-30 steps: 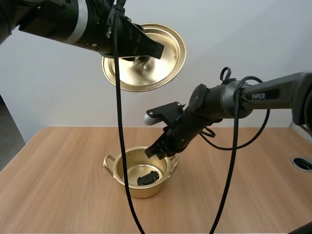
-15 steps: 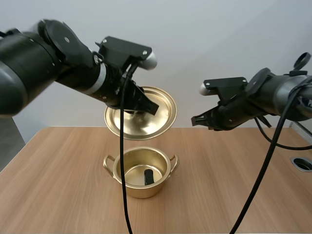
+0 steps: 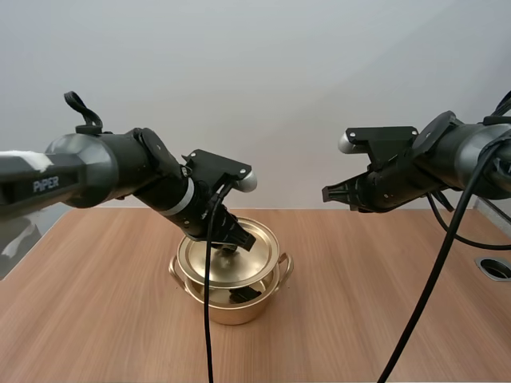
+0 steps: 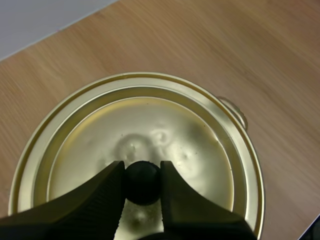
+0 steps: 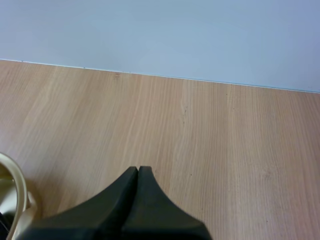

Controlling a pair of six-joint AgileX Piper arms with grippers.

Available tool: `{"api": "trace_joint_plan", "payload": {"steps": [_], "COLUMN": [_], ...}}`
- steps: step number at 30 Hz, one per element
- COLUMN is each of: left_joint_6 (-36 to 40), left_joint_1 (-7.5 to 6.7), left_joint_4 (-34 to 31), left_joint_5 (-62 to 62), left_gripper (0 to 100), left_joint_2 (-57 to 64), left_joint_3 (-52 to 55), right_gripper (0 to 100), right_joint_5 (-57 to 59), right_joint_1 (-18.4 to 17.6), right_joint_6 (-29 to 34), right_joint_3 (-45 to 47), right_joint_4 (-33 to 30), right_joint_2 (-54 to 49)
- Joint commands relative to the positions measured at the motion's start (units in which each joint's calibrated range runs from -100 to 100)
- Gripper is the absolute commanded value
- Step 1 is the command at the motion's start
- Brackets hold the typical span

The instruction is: Open the pot, put the car inside, and close it

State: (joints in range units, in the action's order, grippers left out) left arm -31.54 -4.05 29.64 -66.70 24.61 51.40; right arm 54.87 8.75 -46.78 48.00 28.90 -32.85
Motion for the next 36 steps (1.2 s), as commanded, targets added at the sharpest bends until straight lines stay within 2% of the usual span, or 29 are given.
{"api": "trace_joint_plan", "payload": {"steps": [1, 4, 6, 8, 11, 13, 15, 17, 18, 21, 23, 26, 29, 36], "left_joint_6": [0.0, 0.1, 0.1, 0.1, 0.1, 0.1, 0.1, 0.2, 0.4, 1.1, 3.6, 4.6, 5.1, 7.3], "left_joint_1": [-0.01, -0.01, -0.01, -0.01, -0.01, -0.01, -0.01, -0.01, -0.01, -0.01, -0.01, -0.01, -0.01, -0.01], "left_joint_4": [0.0, 0.3, 0.6, 0.8, 0.8, 0.9, 0.9, 0.9, 0.8, -0.1, -1.2, -3.6, -5.6, -5.8], "left_joint_5": [0.6, 1.7, 1.7, 1.8, 3.2, 3.5, 3.9, 4.6, 4.8, 5.1, 6.3, 7.7, 7.9, 7.8], "left_gripper": [0, 0, 5, 22, 56, 66, 64, 53, 43, 2, 0, 0, 0, 0], "left_joint_2": [-1.3, -3.2, -4.3, -4.9, -4.9, -4.9, -4.9, -4.5, -4.2, -1.9, 0.7, 6.9, 14.4, 36.4], "left_joint_3": [0.0, 0.0, 0.0, 0.0, 0.0, 0.0, 0.0, -0.2, -0.4, -1.5, -2.5, -3.4, -3.6, -3.6], "right_gripper": [0, 0, 0, 0, 0, 0, 0, 0, 0, 0, 0, 0, 0, 0], "right_joint_5": [-0.1, -0.1, -0.1, -0.1, -0.1, -0.1, -0.1, 0.1, 0.1, 1.6, 5.1, 17.0, 25.2, 23.6], "right_joint_1": [0.0, 0.0, 0.0, 0.0, 0.0, 0.0, 0.0, 0.0, 0.0, 0.0, 0.0, 0.0, -0.4, -0.7], "right_joint_6": [-0.5, -0.5, -1.0, -1.7, -1.7, -1.7, -1.6, -1.4, -1.3, -1.3, -1.2, -1.0, -10.5, -13.0], "right_joint_3": [-0.1, -0.1, -0.1, -0.1, -0.1, -0.1, -0.1, -0.1, -0.1, -0.1, -0.1, -0.1, -0.1, 0.7], "right_joint_4": [0.1, 0.3, 0.5, 0.9, 1.2, 1.2, 1.5, 2.6, 3.0, 6.6, 11.4, 18.8, 25.0, 24.9], "right_joint_2": [0.0, 0.0, 0.0, 0.0, 0.0, 0.0, 0.0, 0.0, 0.0, 0.0, 0.0, -0.3, -2.4, -19.0]}}
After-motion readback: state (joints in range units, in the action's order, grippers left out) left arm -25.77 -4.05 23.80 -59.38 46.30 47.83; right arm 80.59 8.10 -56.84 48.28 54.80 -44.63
